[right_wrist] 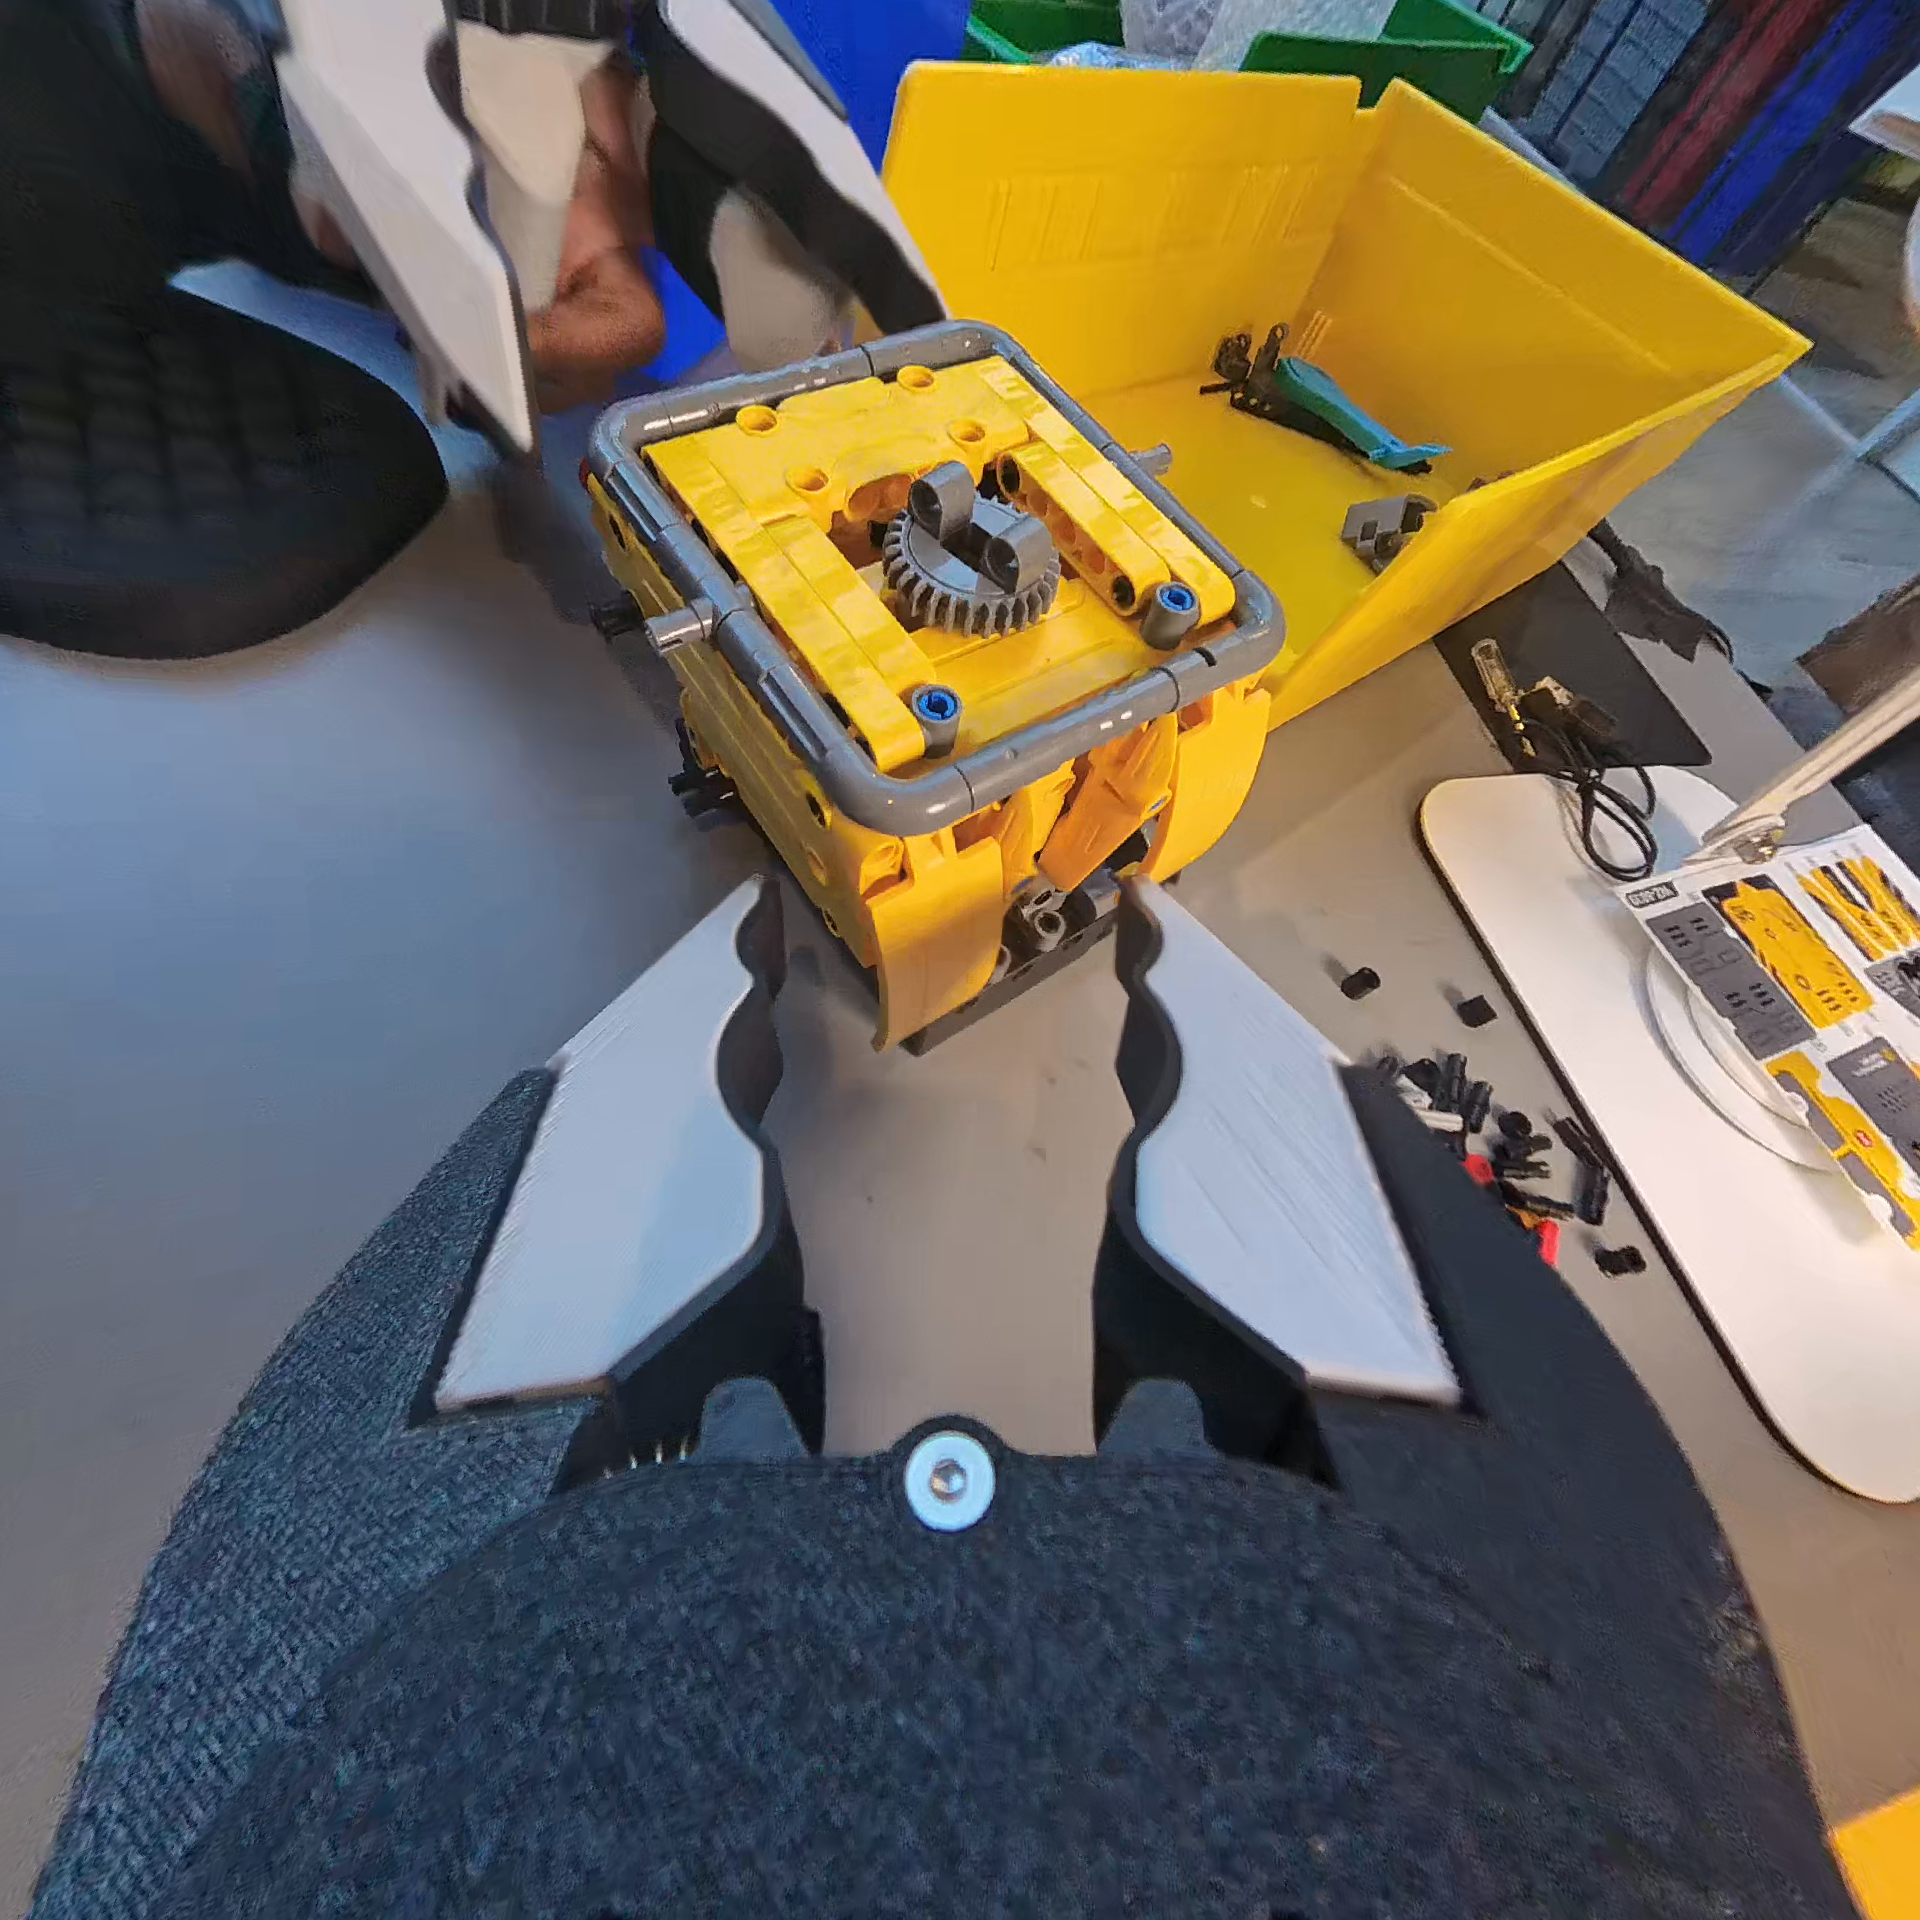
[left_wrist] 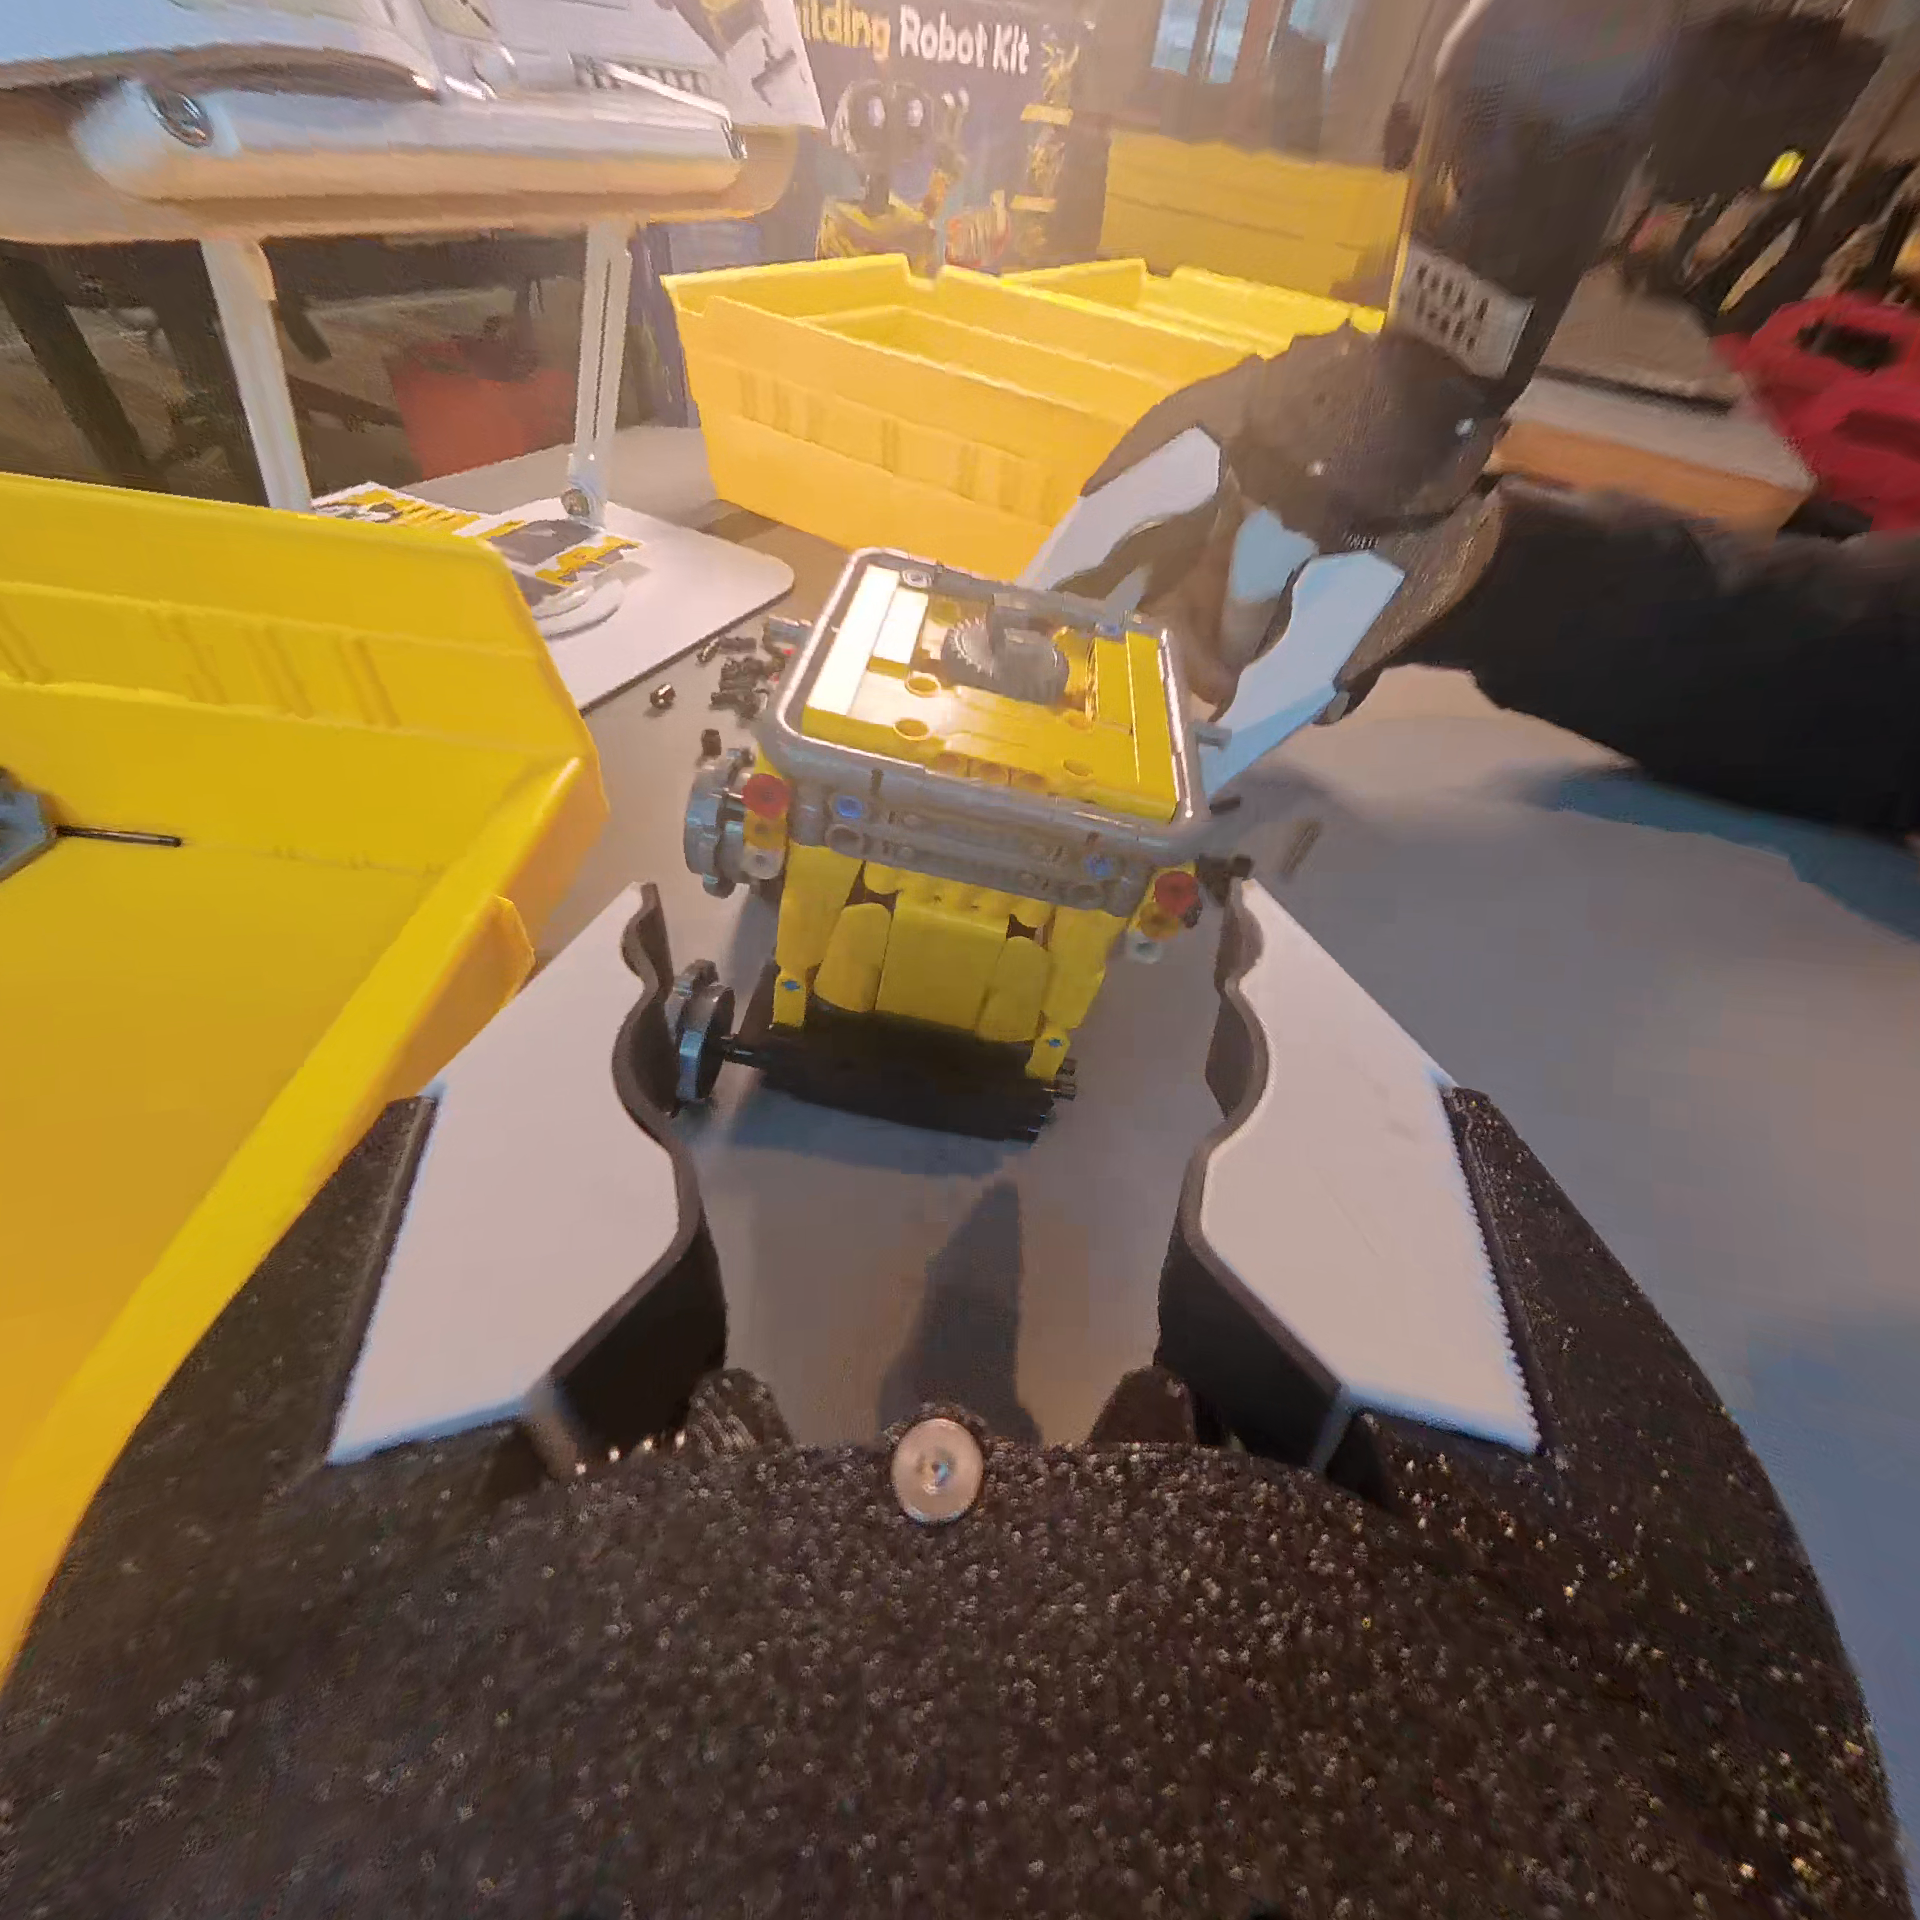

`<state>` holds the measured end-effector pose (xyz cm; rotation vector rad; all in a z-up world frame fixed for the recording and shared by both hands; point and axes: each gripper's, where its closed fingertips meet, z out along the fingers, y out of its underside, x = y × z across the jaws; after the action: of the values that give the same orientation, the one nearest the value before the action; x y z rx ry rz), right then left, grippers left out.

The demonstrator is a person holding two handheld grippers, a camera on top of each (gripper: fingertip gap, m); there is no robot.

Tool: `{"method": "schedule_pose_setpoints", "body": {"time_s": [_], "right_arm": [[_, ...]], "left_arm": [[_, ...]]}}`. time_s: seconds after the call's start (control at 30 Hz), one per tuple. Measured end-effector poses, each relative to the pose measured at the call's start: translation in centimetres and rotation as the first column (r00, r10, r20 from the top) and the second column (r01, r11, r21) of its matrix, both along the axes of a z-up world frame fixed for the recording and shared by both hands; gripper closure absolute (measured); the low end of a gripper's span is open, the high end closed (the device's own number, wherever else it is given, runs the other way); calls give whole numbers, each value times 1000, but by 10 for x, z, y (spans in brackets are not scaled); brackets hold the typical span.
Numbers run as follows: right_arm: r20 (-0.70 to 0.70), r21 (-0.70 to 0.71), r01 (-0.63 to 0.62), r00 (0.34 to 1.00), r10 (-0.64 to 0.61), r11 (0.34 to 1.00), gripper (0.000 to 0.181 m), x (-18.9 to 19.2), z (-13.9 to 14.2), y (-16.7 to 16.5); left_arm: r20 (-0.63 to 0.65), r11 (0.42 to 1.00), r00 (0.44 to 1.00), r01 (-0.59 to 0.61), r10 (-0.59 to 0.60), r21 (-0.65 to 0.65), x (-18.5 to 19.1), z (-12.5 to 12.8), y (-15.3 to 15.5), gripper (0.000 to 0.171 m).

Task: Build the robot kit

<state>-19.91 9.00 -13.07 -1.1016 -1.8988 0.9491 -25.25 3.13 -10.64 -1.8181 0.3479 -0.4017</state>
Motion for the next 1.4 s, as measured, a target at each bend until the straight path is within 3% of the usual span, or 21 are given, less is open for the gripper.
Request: {"method": "schedule_pose_setpoints", "body": {"time_s": [0.13, 0.37, 0.47, 0.63, 0.83, 0.93, 1.03, 1.4], "right_arm": [[-26, 27, 2, 1000, -1, 1000, 139, -4, 4, -3], [-82, 112, 26, 996, -17, 993, 139, 2, 18, -8], [-80, 113, 45, 996, -36, 993, 138, 4, 18, -3], [-60, 63, 66, 996, -62, 996, 139, 4, 4, 5], [-38, 52, 40, 999, -38, 998, 133, 8, 4, 3], [-15, 50, 41, 999, -41, 998, 111, 19, 10, 6], [-57, -9, 66, 996, -66, 998, 106, 36, 22, 8], [-292, -129, 213, 925, -242, 968, 133, 104, 38, 36]], "left_arm": [[-56, 1000, 998, 0, 0, -14, 13, -10, 21, 72], [56, 994, 992, 110, -110, 16, 18, 10, 30, 73], [20, 992, 992, 123, -124, 12, 19, 10, 35, 73], [-57, 996, 994, 92, -93, -17, 18, -11, 35, 72], [-55, 997, 996, 71, -71, -6, 18, -11, 34, 72], [-28, 998, 997, 65, -65, 7, 17, -8, 31, 72], [-3, 998, 999, 51, -51, 36, 15, -1, 27, 74], [-32, 999, 999, -8, 10, 49, 16, 0, 33, 80]]}}
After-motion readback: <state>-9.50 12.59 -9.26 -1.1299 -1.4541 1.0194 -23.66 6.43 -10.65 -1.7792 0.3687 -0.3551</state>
